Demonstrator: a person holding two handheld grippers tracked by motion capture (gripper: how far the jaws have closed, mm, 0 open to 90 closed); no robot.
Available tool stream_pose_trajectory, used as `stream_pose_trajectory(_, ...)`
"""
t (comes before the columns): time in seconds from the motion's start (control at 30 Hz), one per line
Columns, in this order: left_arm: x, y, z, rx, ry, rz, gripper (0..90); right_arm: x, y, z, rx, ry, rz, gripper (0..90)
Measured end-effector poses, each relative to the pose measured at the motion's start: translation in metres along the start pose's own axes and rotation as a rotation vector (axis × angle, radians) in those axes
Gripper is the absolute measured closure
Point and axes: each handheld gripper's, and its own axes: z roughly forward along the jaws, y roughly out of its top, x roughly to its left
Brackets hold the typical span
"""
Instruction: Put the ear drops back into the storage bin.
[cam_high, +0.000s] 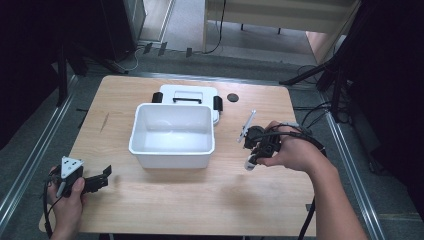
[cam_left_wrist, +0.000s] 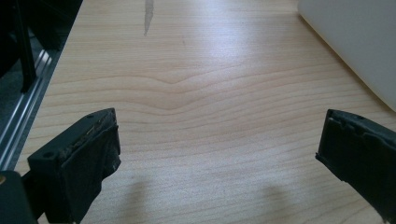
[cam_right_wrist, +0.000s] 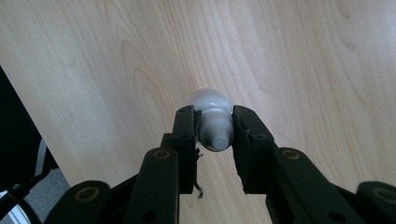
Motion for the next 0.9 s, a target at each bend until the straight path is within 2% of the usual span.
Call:
stream_pose_trajectory(0.33, 0.0, 0.0, 0.0, -0.001, 0.001, 0.004, 0.0, -0.005, 0.023, -0.015, -0.006, -0.001, -0.035, 71.8)
stream_pose_trajectory(0.9, 0.0, 0.0, 0.0, -0.005, -0.004, -0.003, 0.0, -0.017, 0.064, -0.042, -0.009, -0.011, -0.047, 71.8)
